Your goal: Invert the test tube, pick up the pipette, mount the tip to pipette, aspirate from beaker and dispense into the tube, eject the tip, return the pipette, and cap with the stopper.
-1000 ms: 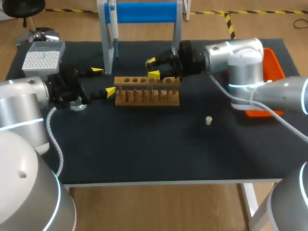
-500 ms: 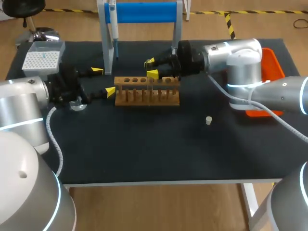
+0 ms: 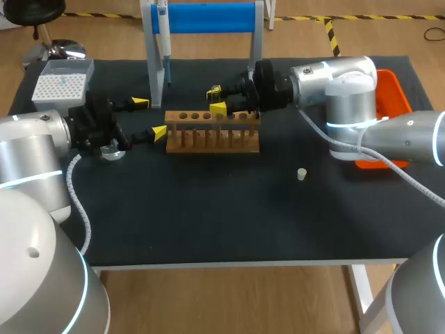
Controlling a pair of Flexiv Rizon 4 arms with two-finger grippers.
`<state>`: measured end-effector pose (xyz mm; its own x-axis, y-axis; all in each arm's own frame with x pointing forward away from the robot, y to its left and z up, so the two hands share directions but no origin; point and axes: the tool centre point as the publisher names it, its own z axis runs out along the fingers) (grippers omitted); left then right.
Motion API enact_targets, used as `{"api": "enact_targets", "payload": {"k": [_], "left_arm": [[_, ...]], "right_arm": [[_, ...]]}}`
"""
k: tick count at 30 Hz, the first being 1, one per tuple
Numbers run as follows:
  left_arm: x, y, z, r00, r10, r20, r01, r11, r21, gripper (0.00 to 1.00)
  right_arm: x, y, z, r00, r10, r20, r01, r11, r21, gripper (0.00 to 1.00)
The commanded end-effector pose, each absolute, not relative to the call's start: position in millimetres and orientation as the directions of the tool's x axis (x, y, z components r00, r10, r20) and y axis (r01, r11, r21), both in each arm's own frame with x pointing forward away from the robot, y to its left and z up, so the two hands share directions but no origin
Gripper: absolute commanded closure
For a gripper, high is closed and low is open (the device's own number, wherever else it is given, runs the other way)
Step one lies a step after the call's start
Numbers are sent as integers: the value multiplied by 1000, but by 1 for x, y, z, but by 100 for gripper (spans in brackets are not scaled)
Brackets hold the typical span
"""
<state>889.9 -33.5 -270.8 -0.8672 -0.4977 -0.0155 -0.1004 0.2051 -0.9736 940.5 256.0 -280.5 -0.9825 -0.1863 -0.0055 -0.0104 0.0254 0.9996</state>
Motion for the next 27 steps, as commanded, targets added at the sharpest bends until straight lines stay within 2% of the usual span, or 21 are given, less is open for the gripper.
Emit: {"api": "enact_targets", "payload": {"k": [1, 12, 14, 15, 27], "left_arm": [[889, -35, -271, -864, -503, -17, -100, 204, -974, 0], [889, -35, -271, -864, -503, -17, -100, 204, -974, 0], [889, -35, -271, -864, -503, -17, -100, 204, -974, 0], [889, -35, -271, -864, -503, -17, -100, 204, -974, 0], [889, -35, -271, -864, -503, -17, -100, 204, -974, 0]], "right_arm": [[940, 257, -281, -984, -181, -5, -9, 22, 1000, 63], [939, 256, -281, -986, -168, -3, -6, 18, 1000, 86], [938, 256, -281, -986, -167, -3, -6, 18, 1000, 98], [938, 256, -281, -986, -165, -3, -6, 17, 1000, 100], [939, 251, -274, -989, -149, 2, 0, 13, 1000, 100]]}}
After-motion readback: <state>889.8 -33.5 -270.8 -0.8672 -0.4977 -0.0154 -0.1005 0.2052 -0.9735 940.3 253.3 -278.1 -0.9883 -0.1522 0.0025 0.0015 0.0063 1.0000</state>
